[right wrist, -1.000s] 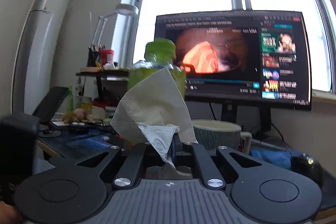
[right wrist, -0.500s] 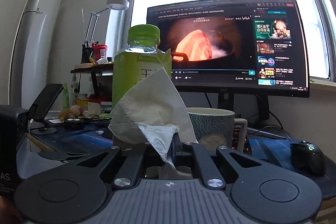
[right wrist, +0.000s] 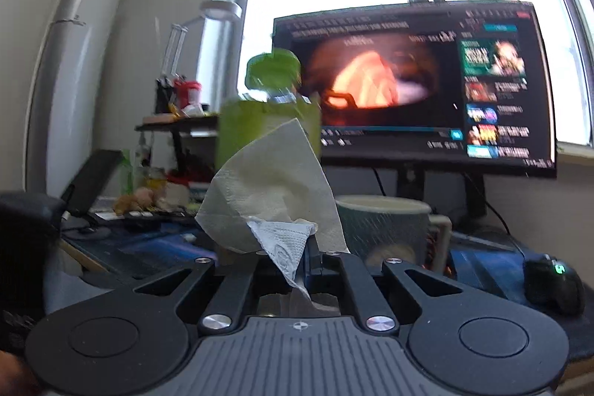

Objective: Clean container

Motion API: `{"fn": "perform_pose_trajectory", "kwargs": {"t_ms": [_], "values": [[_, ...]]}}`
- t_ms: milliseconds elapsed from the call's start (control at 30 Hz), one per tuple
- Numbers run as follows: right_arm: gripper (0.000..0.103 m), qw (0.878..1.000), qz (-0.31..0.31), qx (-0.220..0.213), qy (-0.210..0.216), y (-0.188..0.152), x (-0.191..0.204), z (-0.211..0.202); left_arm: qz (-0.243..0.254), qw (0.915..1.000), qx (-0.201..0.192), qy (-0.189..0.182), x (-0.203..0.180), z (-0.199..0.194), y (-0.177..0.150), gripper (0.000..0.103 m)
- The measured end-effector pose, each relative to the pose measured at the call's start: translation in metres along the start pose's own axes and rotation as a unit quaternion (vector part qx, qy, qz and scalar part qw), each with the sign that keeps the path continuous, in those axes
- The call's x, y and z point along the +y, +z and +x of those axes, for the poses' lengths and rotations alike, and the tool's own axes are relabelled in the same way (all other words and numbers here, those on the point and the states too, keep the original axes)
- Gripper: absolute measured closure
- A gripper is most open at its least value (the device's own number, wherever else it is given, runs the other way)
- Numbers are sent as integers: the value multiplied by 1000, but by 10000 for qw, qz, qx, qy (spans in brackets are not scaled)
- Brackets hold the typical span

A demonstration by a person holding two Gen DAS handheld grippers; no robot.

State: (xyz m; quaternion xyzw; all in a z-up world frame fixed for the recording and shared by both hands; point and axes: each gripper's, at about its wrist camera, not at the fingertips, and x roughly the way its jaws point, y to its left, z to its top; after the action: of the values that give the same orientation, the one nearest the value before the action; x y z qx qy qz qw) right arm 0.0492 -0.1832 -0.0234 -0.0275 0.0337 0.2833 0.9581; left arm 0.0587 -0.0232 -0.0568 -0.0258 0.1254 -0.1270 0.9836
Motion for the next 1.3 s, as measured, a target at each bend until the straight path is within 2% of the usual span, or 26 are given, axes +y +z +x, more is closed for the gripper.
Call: {"fn": "perform_pose_trajectory", "kwargs": {"t_ms": [100,333,667,1067,1300], "values": [[97,10000,9,14,-24,-1,1,-1,-16,10000,1,-6,0,-1,0,42],[97,9994,-142,-256,208,10,12,-12,-38,10000,-3,-22,1,-1,0,42],[97,9999,60,-22,80,-3,0,-1,-36,10000,-12,-38,1,-2,-1,42],[97,9993,-48,-281,236,9,12,-11,-50,10000,-13,-46,2,-1,-1,42],[97,9999,97,-11,80,-2,-1,0,-4,10000,-12,-25,0,0,-1,42]]}}
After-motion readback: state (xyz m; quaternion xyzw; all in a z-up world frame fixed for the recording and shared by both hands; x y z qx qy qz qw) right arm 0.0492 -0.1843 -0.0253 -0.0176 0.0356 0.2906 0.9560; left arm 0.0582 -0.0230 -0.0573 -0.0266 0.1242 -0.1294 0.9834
